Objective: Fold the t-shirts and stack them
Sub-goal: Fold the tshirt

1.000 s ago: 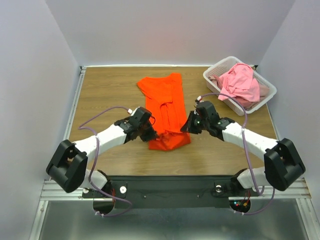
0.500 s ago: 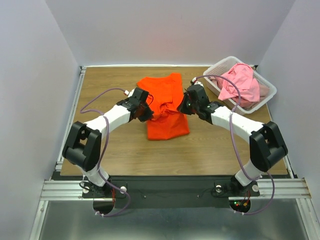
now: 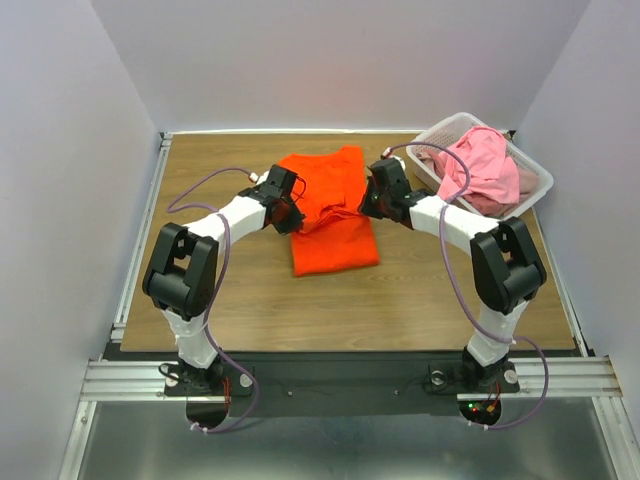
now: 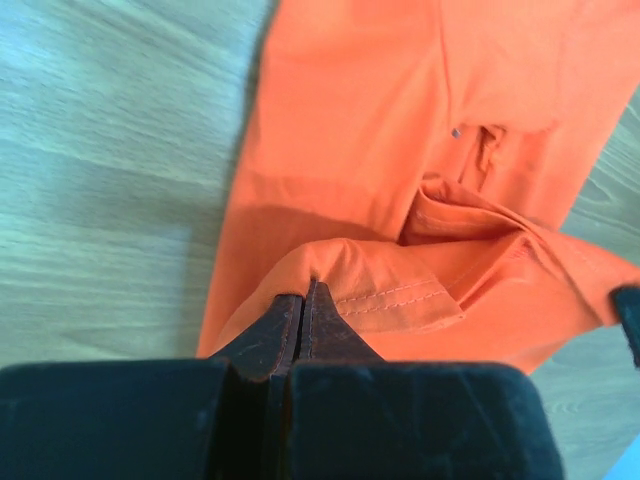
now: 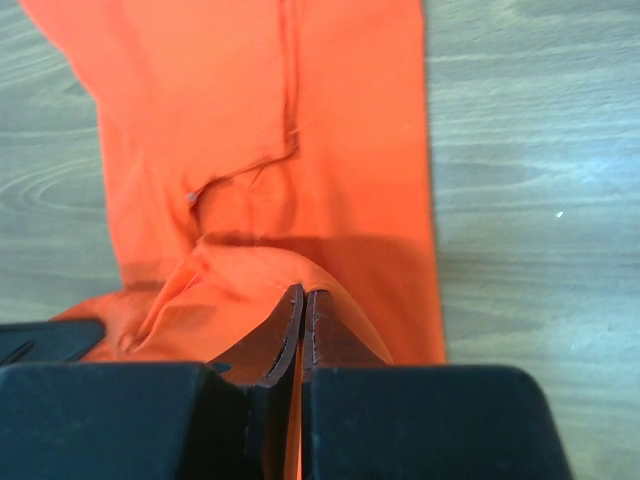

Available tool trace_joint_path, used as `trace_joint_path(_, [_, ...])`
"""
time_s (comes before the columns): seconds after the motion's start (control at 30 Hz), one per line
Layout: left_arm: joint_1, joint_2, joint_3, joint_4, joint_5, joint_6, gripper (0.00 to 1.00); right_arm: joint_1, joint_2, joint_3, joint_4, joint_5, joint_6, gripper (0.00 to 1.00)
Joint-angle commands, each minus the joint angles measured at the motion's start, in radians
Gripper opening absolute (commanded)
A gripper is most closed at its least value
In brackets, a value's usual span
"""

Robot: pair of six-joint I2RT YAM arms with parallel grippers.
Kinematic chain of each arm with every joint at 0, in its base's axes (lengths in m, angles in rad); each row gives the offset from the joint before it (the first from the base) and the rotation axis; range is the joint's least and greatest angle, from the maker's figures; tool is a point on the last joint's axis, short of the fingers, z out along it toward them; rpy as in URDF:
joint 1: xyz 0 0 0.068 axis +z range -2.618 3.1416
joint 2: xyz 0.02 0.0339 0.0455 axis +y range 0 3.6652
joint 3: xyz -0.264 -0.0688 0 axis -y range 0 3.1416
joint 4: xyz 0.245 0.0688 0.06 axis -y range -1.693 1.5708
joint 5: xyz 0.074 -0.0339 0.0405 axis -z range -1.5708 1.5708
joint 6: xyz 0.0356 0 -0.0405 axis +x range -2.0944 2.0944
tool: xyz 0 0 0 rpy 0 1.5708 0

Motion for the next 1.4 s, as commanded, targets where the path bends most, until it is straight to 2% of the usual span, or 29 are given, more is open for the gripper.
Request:
trace_joint_path(0.0, [0.016, -0.006, 0.060, 0.015, -0.021, 0.046, 0.00, -0.042, 0.031, 0.069, 0.035, -0.023, -0.013, 0.00])
trace_joint_path(0.13, [0.031, 0.031, 0.094, 0.009, 0.000, 0.104, 0.01, -0.059, 0.071, 0.097, 0.035, -0.077, -0.045, 0.01])
trace_joint_path(0.2, [0.040, 0.052, 0.117, 0.000, 0.005, 0.135, 0.14, -0.070, 0.080, 0.107, 0.035, -0.106, -0.063, 0.05])
trace_joint_path(0.23, [0.045, 0.065, 0.132, -0.014, 0.007, 0.143, 0.27, -0.073, 0.086, 0.112, 0.033, -0.120, -0.066, 0.13])
trace_joint_path(0.27, [0.046, 0.069, 0.138, -0.017, 0.007, 0.150, 0.35, -0.078, 0.086, 0.113, 0.033, -0.124, -0.066, 0.19])
trace_joint_path(0.33, [0.053, 0.074, 0.146, -0.027, 0.037, 0.164, 0.53, -0.087, 0.079, 0.114, 0.033, -0.159, -0.071, 0.25])
trace_joint_path(0.37, [0.054, 0.074, 0.150, -0.037, 0.036, 0.169, 0.68, -0.087, 0.067, 0.110, 0.032, -0.169, -0.072, 0.38])
trace_joint_path(0.4, [0.056, 0.071, 0.150, -0.040, 0.034, 0.174, 0.96, -0.088, 0.056, 0.107, 0.030, -0.171, -0.075, 0.48])
trace_joint_path(0.43, [0.056, 0.060, 0.150, -0.047, 0.034, 0.181, 0.98, -0.088, 0.033, 0.097, 0.029, -0.175, -0.077, 0.60])
trace_joint_path(0.53, [0.056, 0.025, 0.128, -0.032, 0.046, 0.183, 0.98, -0.088, -0.013, 0.065, 0.029, -0.204, -0.077, 0.76])
trace_joint_path(0.57, [0.056, 0.010, 0.112, -0.018, 0.054, 0.183, 0.98, -0.088, -0.027, 0.049, 0.027, -0.216, -0.082, 0.90])
trace_joint_path(0.6, [0.056, -0.027, 0.070, -0.009, 0.072, 0.181, 0.98, -0.088, -0.060, 0.022, 0.027, -0.230, -0.089, 0.98])
trace_joint_path(0.77, [0.048, -0.162, -0.128, 0.081, 0.105, 0.140, 0.98, -0.087, -0.165, -0.142, 0.027, -0.319, -0.080, 1.00])
trace_joint_path(0.9, [0.013, -0.223, -0.338, 0.169, 0.142, 0.095, 0.98, -0.087, -0.246, -0.316, 0.032, -0.332, -0.048, 1.00])
trace_joint_path(1.07, [-0.027, -0.219, -0.454, 0.264, 0.201, 0.059, 0.98, -0.088, -0.286, -0.436, 0.073, -0.324, 0.029, 0.98])
trace_joint_path(1.1, [-0.033, -0.216, -0.465, 0.275, 0.205, 0.051, 0.96, -0.087, -0.285, -0.448, 0.087, -0.338, 0.042, 0.97])
trace_joint_path(1.13, [-0.042, -0.213, -0.474, 0.291, 0.203, 0.037, 0.87, -0.087, -0.280, -0.457, 0.102, -0.351, 0.050, 0.94])
trace_joint_path(1.23, [-0.050, -0.204, -0.506, 0.331, 0.215, 0.023, 0.72, -0.087, -0.242, -0.476, 0.144, -0.378, 0.075, 0.85])
trace_joint_path(1.27, [-0.053, -0.195, -0.512, 0.336, 0.218, 0.020, 0.57, -0.087, -0.231, -0.474, 0.150, -0.385, 0.078, 0.76])
trace_joint_path(1.33, [-0.058, -0.190, -0.521, 0.344, 0.220, 0.016, 0.50, -0.087, -0.200, -0.477, 0.162, -0.391, 0.086, 0.69])
trace_joint_path(1.37, [-0.058, -0.188, -0.524, 0.345, 0.220, 0.014, 0.35, -0.087, -0.194, -0.477, 0.165, -0.391, 0.089, 0.66])
